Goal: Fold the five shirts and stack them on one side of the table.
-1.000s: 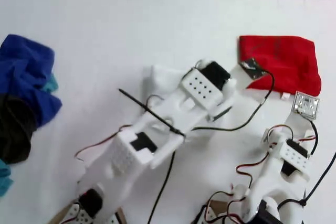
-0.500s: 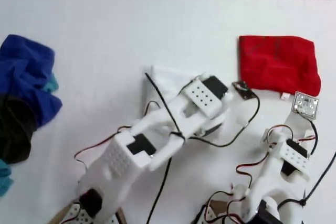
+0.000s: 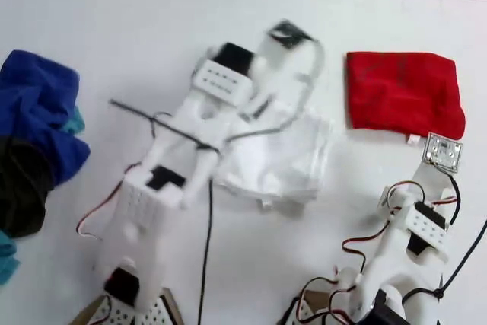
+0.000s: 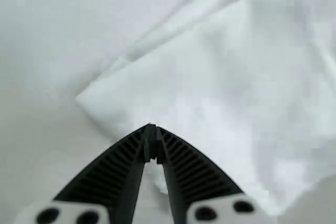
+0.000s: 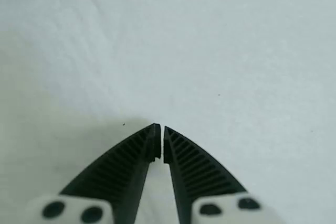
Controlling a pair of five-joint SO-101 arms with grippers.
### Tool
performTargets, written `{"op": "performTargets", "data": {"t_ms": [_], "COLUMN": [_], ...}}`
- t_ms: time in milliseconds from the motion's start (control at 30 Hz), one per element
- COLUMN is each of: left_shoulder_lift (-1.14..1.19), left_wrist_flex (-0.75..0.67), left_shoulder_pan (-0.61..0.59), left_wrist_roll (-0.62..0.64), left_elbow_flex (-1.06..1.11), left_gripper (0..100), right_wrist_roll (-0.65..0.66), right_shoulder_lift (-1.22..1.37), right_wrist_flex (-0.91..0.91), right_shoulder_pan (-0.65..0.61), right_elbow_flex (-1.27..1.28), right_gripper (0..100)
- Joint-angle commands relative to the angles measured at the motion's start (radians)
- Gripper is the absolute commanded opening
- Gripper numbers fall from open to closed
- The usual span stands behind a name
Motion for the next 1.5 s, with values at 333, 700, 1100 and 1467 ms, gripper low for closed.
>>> {"op": "performTargets", "data": {"t_ms": [333, 700, 1100, 1467], "left_shoulder_lift": [0.183, 0.140, -0.112, -0.689], "left_wrist_flex": [-0.167, -0.012, 0.212, -0.029], "left_shoulder_pan": [-0.189, -0.195, -0.279, -0.465], "left_wrist_roll": [-0.011, -0.006, -0.006, -0.012], "left_elbow_flex": [-0.007, -0.102, -0.183, 0.697], "left_gripper": [3, 3, 3, 3], "right_wrist_roll": [-0.006, 0.003, 0.000, 0.054], "right_shoulder_lift": [-0.031, -0.039, 0.139, 0.420], "right_wrist_flex": [-0.018, 0.096, 0.631, 0.731], "right_shoulder_pan": [-0.002, -0.076, -0.366, -0.696], "right_elbow_flex": [-0.012, -0.107, -0.781, -0.937], "right_gripper": [2.0, 2.2, 2.0, 2.0]}}
